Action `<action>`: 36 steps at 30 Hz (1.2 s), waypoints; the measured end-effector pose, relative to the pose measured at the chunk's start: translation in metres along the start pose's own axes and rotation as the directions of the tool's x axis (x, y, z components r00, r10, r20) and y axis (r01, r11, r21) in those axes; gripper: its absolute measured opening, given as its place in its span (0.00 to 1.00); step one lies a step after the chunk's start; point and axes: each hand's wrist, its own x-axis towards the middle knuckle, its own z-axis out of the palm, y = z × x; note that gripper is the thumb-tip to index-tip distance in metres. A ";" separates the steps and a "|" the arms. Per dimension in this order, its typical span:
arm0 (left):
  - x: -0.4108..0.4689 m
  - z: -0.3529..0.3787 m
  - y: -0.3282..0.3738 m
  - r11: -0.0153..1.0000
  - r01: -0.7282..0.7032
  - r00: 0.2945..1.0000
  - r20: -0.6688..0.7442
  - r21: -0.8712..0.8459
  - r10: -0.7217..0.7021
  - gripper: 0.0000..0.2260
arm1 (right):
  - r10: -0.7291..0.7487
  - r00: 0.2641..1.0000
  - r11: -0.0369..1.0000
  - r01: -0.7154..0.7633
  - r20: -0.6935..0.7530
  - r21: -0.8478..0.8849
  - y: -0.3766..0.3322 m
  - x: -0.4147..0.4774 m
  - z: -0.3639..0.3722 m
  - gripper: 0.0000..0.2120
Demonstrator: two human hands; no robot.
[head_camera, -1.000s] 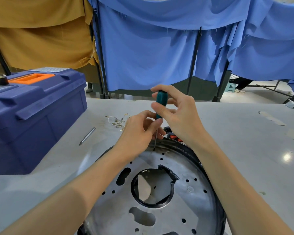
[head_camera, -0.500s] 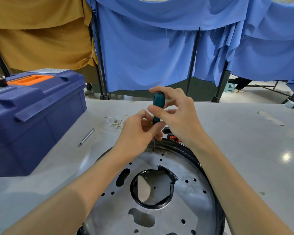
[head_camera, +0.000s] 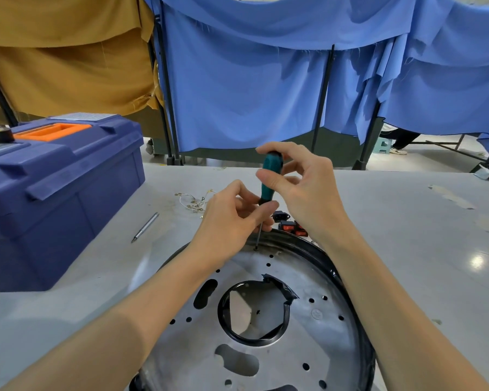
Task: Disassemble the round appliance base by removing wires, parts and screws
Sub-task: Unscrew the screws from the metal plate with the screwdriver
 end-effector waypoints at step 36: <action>-0.001 0.000 0.004 0.999 -0.007 0.999 0.039 0.048 0.005 0.08 | -0.003 0.995 1.000 0.000 0.099 0.031 -0.002 -0.001 0.006 0.13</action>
